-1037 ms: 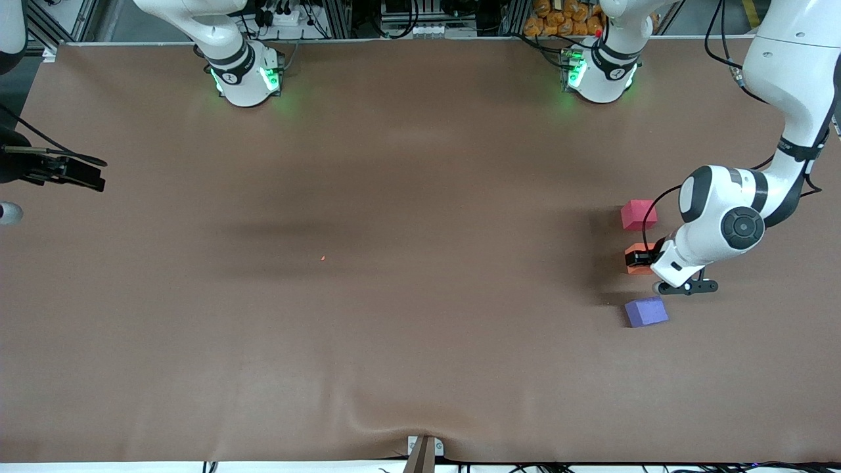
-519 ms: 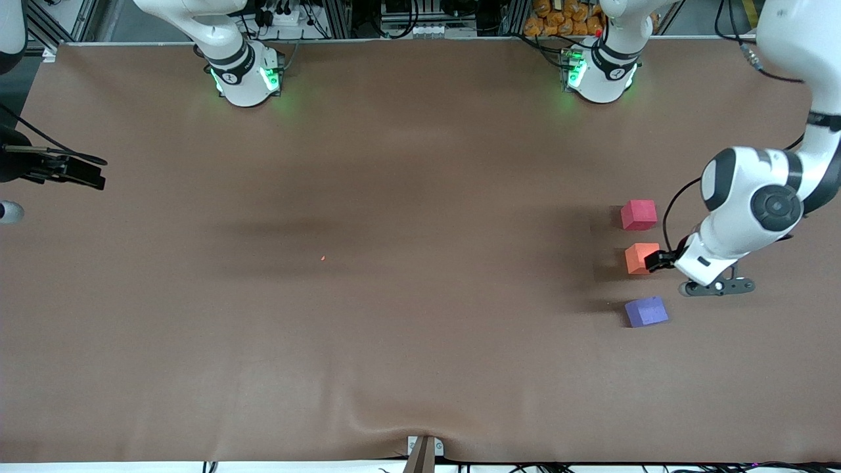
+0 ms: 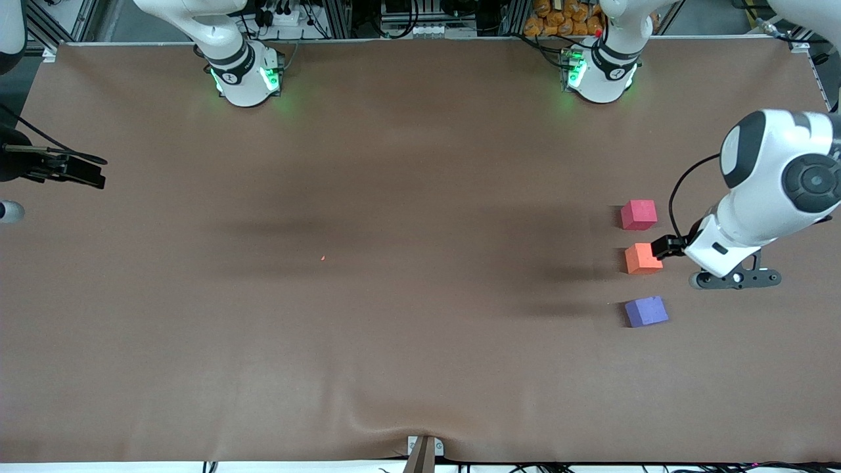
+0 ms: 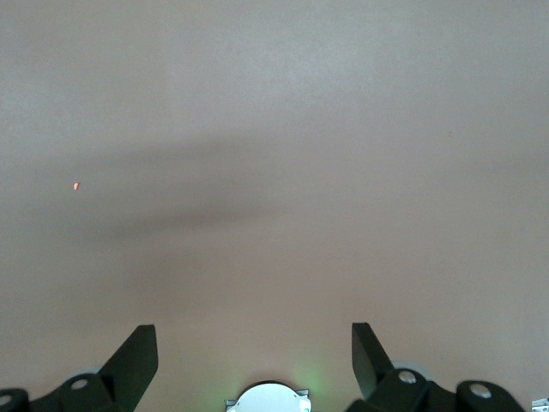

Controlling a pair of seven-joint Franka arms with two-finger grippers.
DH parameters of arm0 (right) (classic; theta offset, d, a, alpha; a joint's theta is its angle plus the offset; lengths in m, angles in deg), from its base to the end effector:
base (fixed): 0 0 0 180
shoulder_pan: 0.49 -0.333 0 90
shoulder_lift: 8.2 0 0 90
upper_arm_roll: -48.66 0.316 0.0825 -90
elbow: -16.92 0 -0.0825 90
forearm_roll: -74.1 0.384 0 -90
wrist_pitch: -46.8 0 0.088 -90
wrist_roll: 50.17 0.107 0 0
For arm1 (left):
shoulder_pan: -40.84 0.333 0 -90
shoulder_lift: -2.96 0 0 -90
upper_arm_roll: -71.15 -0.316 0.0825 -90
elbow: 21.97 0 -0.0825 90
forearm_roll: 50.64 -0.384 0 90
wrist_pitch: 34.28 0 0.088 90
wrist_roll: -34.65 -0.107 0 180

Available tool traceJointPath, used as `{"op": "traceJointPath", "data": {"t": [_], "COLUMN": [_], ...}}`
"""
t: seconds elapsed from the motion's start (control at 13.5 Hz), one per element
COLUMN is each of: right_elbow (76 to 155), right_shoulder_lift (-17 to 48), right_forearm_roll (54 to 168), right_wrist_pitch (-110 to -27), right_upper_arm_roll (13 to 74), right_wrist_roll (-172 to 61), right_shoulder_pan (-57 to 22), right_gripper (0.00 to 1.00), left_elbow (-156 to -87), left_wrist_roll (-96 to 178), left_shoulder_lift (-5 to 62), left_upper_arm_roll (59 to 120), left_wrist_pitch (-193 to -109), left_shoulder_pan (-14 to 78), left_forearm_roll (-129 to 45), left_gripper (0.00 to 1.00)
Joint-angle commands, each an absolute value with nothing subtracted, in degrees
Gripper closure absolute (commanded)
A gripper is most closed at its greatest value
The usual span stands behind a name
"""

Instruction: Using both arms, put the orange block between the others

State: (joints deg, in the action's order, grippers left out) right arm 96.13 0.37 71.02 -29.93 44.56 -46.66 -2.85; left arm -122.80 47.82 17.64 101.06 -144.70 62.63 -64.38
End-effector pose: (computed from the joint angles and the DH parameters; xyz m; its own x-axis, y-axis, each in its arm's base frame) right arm 0.5746 -0.0207 0.6091 0.9769 -0.1044 -0.1865 -0.0916 -0.9929 0.0759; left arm 0.6167 -0.0496 0.4318 0.9994 0.0108 -0.0314 0.0075 -0.9947 -0.1030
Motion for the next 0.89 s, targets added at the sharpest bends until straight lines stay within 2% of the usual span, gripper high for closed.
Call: {"op": "traceJointPath", "data": {"t": [0.0,0.07,0.22,0.3,0.81], "right_elbow": [95.8,95.8,95.8,95.8,95.8], "right_shoulder_lift": [0.1,0.0,0.0,0.0,0.0], "right_forearm_roll": [70.3,70.3,70.2,70.1,69.9], "right_wrist_pitch": [-29.1,-29.1,-28.8,-28.8,-28.8], "right_upper_arm_roll": [44.6,44.6,44.6,44.6,44.6], "right_wrist_roll": [-47.4,-47.4,-47.4,-47.4,-47.4], "right_shoulder_pan": [-2.8,-2.8,-2.8,-2.8,-2.8], "right_gripper": [0.00,0.00,0.00,0.00,0.00], "left_elbow": [-122.2,-122.1,-122.1,-121.9,-113.1], "left_wrist_roll": [46.9,46.8,46.8,46.8,39.6], "left_shoulder_lift": [10.6,8.7,4.7,4.3,2.8], "left_upper_arm_roll": [100.7,96.9,83.8,80.9,75.7], "left_wrist_pitch": [-139.1,-137.2,-136.1,-135.4,-122.4], "left_shoulder_pan": [62.1,58.6,46.2,43.5,39.3], "left_forearm_roll": [-59.6,-58.4,-56.0,-55.6,-51.3], "left_gripper": [0.00,0.00,0.00,0.00,0.00]}}
